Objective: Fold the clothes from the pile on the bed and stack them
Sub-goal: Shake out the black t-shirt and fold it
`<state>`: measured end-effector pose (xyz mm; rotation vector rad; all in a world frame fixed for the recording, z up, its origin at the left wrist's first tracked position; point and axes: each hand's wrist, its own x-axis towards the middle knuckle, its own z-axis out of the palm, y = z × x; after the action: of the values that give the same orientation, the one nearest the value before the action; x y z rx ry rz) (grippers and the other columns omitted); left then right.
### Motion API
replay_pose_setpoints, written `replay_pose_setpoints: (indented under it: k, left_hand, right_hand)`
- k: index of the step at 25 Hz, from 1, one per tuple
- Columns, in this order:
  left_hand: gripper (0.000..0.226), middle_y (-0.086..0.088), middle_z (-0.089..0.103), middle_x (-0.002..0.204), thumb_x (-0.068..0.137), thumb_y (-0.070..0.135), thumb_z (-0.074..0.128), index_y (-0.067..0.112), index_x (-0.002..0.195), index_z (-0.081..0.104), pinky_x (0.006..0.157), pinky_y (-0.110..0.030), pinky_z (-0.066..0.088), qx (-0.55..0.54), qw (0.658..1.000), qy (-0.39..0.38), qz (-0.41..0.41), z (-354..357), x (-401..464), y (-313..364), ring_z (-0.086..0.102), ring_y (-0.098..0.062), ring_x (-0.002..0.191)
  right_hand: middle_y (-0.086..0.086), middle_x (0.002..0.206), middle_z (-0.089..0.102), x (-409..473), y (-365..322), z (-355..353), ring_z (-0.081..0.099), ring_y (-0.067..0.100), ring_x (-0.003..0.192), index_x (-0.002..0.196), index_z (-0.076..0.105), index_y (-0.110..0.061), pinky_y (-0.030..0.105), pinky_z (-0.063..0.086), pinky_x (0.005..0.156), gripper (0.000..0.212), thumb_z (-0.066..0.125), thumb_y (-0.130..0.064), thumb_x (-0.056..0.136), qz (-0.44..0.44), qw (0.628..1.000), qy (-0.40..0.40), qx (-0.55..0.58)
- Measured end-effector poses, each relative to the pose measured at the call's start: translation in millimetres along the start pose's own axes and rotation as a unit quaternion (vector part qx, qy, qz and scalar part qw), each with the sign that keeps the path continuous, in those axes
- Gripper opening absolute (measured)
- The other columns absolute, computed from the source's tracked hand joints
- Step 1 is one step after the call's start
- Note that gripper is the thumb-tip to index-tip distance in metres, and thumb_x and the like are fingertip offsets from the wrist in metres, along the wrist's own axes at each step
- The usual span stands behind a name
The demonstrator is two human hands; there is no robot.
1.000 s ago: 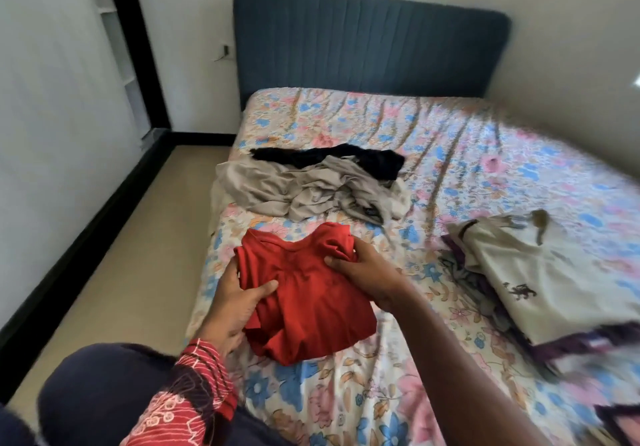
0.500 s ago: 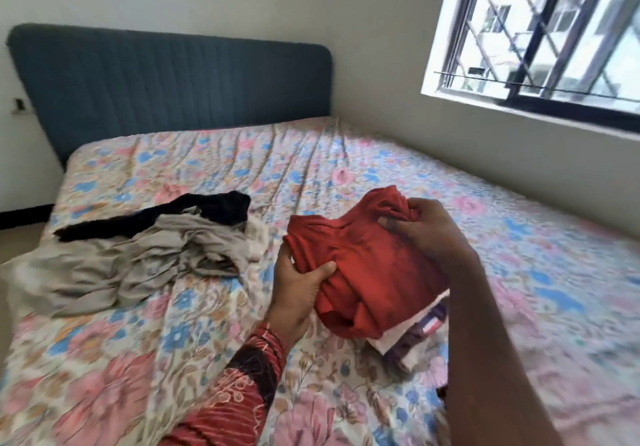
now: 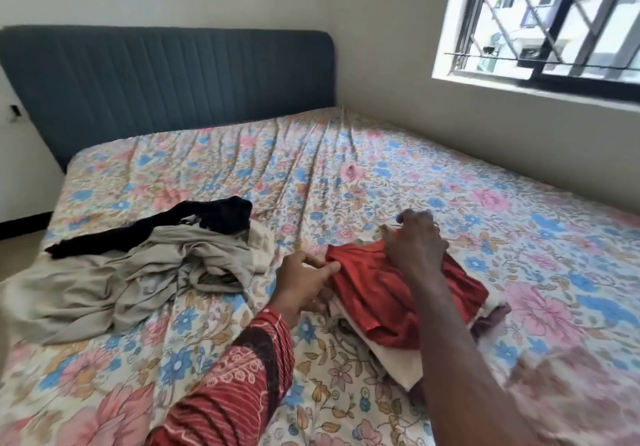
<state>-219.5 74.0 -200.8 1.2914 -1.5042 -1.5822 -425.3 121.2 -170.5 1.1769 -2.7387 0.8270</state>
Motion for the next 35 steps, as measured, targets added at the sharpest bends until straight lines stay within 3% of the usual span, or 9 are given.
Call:
replay_pose_setpoints:
  k: [5, 11, 20, 25, 27, 29, 32, 34, 35]
  left_hand:
    - [0.021, -0.011, 0.072, 0.072, 0.091, 0.019, 0.076, 0.008, 0.080, 0.061, 0.046, -0.026, 0.048, 0.044, 0.995, 0.090, 0.016, -100.7, 16.5, 7.3, 0.066, -0.024, 0.053]
    - [0.020, -0.013, 0.074, 0.069, 0.090, 0.013, 0.073, 0.010, 0.071, 0.065, 0.048, -0.028, 0.048, 0.099, 0.972, 0.214, -0.017, -235.0, 33.1, -16.0, 0.069, -0.024, 0.054]
    - [0.013, -0.010, 0.075, 0.070, 0.089, 0.003, 0.069, 0.007, 0.077, 0.068, 0.045, -0.026, 0.046, 0.082, 0.967, 0.238, -0.038, -310.2, 50.4, -41.7, 0.070, -0.023, 0.056]
    - [0.012, -0.015, 0.077, 0.079, 0.091, 0.004, 0.066, 0.009, 0.080, 0.067, 0.044, -0.023, 0.044, 0.078, 0.969, 0.233, -0.032, -317.1, 64.1, -41.2, 0.067, -0.021, 0.058]
    - [0.010, -0.013, 0.077, 0.080, 0.093, 0.008, 0.068, 0.009, 0.083, 0.066, 0.044, -0.023, 0.044, 0.076, 0.970, 0.229, -0.025, -316.4, 66.2, -39.3, 0.067, -0.018, 0.057]
    - [0.010, -0.012, 0.077, 0.080, 0.094, 0.011, 0.068, 0.010, 0.083, 0.067, 0.044, -0.024, 0.046, 0.083, 0.969, 0.230, -0.021, -317.2, 67.4, -40.5, 0.069, -0.017, 0.058]
    - [0.009, -0.011, 0.077, 0.080, 0.095, 0.013, 0.069, 0.009, 0.086, 0.069, 0.042, -0.022, 0.045, 0.081, 0.969, 0.233, -0.024, -318.7, 67.4, -44.5, 0.071, -0.017, 0.060]
    - [0.009, -0.011, 0.077, 0.080, 0.095, 0.012, 0.069, 0.009, 0.086, 0.069, 0.039, -0.020, 0.041, 0.082, 0.970, 0.229, -0.023, -320.2, 68.8, -45.1, 0.069, -0.014, 0.056]
    - [0.010, -0.011, 0.077, 0.078, 0.094, 0.011, 0.069, 0.009, 0.085, 0.069, 0.038, -0.020, 0.039, 0.081, 0.970, 0.228, -0.021, -321.4, 69.5, -44.2, 0.067, -0.013, 0.054]
  right_hand:
    - [0.010, 0.123, 0.063, -27.9, -114.0, 45.1, 0.063, 0.034, 0.110, 0.115, 0.066, -0.018, 0.041, 0.048, 0.088, 0.026, 0.070, -0.030, 0.092, -0.187, 0.975, -0.051, 0.111]
    - [0.006, 0.107, 0.065, -62.5, -242.5, 127.1, 0.066, 0.033, 0.091, 0.104, 0.063, -0.021, 0.043, 0.058, 0.076, 0.011, 0.058, -0.020, 0.094, -0.337, 0.926, -0.168, 0.019]
    - [0.006, 0.112, 0.059, -51.1, -298.2, 191.0, 0.063, 0.035, 0.102, 0.112, 0.060, -0.019, 0.049, 0.056, 0.083, 0.021, 0.053, -0.016, 0.092, -0.307, 0.929, -0.203, 0.028]
    - [0.003, 0.125, 0.061, -45.4, -312.8, 197.5, 0.059, 0.031, 0.115, 0.141, 0.043, -0.029, 0.057, 0.049, 0.099, 0.070, 0.072, -0.057, 0.084, -0.329, 0.898, -0.288, -0.057]
    - [0.004, 0.104, 0.068, -46.0, -320.9, 196.8, 0.064, 0.027, 0.099, 0.111, 0.065, -0.023, 0.043, 0.052, 0.090, 0.045, 0.064, -0.063, 0.090, -0.356, 0.854, -0.367, -0.098]
    - [0.002, 0.074, 0.062, -48.5, -326.3, 196.2, 0.064, 0.021, 0.073, 0.072, 0.063, -0.019, 0.029, 0.048, 0.069, 0.055, 0.052, -0.068, 0.096, -0.342, 0.832, -0.433, -0.054]
    - [0.002, 0.075, 0.064, -46.4, -328.8, 192.2, 0.064, 0.018, 0.069, 0.075, 0.066, -0.016, 0.032, 0.051, 0.069, 0.047, 0.055, -0.055, 0.100, -0.318, 0.915, -0.247, 0.031]
    - [0.008, 0.113, 0.064, -37.1, -324.9, 193.6, 0.064, 0.027, 0.104, 0.109, 0.065, -0.017, 0.046, 0.050, 0.092, 0.024, 0.069, -0.032, 0.091, -0.303, 0.949, -0.088, 0.010]
    - [0.012, 0.131, 0.054, -30.0, -320.8, 195.8, 0.057, 0.032, 0.119, 0.127, 0.056, -0.018, 0.053, 0.044, 0.101, 0.046, 0.073, -0.027, 0.086, -0.277, 0.957, -0.081, -0.023]
